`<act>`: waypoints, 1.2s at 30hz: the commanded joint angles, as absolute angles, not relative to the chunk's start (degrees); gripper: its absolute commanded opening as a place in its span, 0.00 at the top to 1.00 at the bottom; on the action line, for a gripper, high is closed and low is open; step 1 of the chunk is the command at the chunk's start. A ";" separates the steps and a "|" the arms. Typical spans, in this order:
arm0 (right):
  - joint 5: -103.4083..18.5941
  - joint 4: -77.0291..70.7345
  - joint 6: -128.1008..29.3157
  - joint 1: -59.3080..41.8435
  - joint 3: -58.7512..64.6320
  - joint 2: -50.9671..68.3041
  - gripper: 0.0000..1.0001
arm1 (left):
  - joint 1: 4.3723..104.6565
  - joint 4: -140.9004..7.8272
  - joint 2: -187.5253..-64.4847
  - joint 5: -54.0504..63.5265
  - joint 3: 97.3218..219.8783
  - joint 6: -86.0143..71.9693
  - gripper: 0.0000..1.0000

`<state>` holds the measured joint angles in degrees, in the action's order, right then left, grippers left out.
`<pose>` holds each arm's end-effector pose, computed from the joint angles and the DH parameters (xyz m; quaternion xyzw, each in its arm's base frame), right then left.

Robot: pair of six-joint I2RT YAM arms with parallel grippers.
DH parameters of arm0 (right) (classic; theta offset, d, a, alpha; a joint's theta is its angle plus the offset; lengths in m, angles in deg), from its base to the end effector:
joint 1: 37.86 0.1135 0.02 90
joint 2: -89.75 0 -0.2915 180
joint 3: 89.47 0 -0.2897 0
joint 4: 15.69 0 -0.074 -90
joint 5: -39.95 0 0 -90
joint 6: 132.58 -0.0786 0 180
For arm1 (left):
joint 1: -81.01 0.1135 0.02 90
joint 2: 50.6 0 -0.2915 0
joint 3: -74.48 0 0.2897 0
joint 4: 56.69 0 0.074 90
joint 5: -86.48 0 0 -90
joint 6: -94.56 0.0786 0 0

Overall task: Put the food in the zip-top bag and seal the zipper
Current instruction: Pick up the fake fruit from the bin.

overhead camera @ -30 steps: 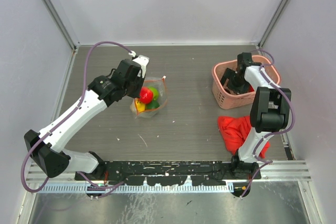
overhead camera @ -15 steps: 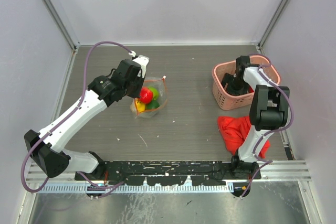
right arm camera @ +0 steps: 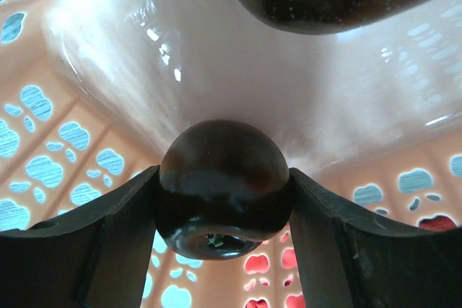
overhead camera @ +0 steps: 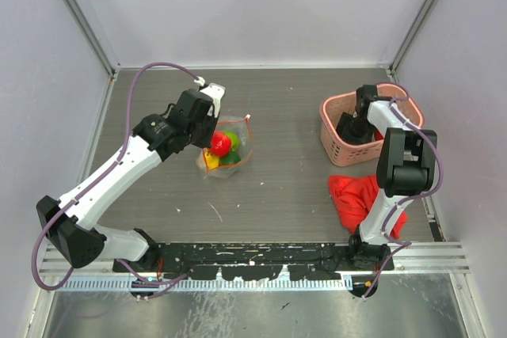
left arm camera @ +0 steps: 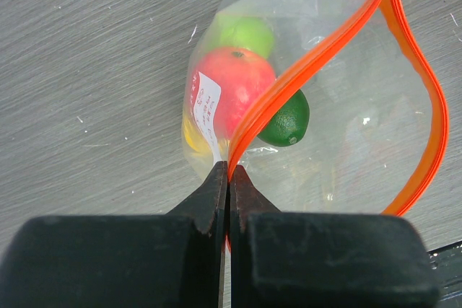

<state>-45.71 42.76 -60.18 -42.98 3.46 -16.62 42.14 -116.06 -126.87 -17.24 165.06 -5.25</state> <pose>0.4068 -0.0305 0.1485 0.1917 0.9749 0.0490 0.1019 0.2746 -0.1974 0.3618 0.1860 0.8996 -0.0558 0.3912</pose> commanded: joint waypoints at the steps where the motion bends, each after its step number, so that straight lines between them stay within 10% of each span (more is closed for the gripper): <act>1: -48.97 45.10 -60.39 -42.96 0.51 -10.45 0.57 | 42.52 -114.43 -125.83 -17.06 167.51 -5.20 1.00; 36: -66.05 43.44 -62.12 -15.12 -10.30 15.23 0.69 | 42.79 -114.17 -126.60 -14.40 167.49 -5.81 1.00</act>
<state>-65.01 49.60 -63.05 -20.17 -9.83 12.32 42.38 -116.04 -126.87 -15.51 165.06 -5.29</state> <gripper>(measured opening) 0.704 0.006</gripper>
